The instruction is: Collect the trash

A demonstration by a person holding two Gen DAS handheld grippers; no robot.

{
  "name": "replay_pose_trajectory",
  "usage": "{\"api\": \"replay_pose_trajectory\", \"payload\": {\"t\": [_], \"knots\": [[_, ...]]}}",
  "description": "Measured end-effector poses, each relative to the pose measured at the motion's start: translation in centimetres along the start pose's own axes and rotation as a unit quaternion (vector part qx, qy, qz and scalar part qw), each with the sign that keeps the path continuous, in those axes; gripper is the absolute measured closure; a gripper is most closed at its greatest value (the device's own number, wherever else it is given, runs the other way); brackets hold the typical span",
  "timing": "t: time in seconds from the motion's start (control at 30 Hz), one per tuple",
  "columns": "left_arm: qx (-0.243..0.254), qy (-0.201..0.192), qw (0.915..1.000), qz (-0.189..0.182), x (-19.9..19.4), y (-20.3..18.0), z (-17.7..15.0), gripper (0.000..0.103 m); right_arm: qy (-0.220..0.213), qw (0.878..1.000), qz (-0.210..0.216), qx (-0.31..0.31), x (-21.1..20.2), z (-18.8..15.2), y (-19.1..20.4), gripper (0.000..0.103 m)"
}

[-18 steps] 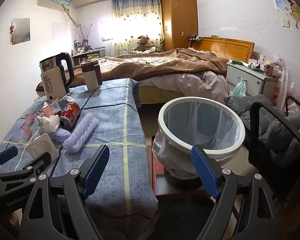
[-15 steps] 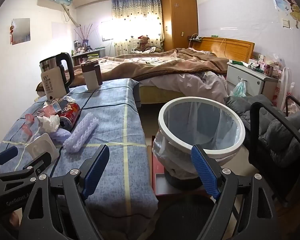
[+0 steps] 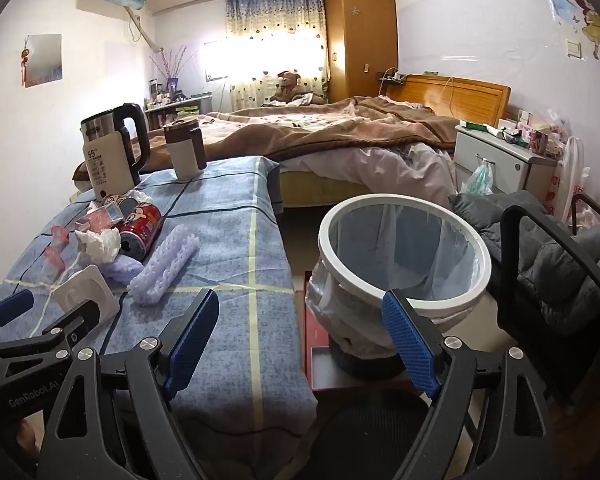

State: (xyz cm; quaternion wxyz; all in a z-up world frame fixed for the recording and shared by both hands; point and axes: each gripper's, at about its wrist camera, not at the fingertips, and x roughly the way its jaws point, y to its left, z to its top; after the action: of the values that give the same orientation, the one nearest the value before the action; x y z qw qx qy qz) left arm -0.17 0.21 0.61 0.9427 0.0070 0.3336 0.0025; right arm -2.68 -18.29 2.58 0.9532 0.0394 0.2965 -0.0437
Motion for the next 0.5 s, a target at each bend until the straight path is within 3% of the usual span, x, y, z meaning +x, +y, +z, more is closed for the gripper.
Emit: {"api": "replay_pose_trajectory", "payload": {"t": [0.5], "knots": [[-0.005, -0.004, 1.0000, 0.003, -0.04, 0.35, -0.01, 0.001, 0.002, 1.000, -0.001, -0.004, 0.23, 0.04, 0.47, 0.019]]}}
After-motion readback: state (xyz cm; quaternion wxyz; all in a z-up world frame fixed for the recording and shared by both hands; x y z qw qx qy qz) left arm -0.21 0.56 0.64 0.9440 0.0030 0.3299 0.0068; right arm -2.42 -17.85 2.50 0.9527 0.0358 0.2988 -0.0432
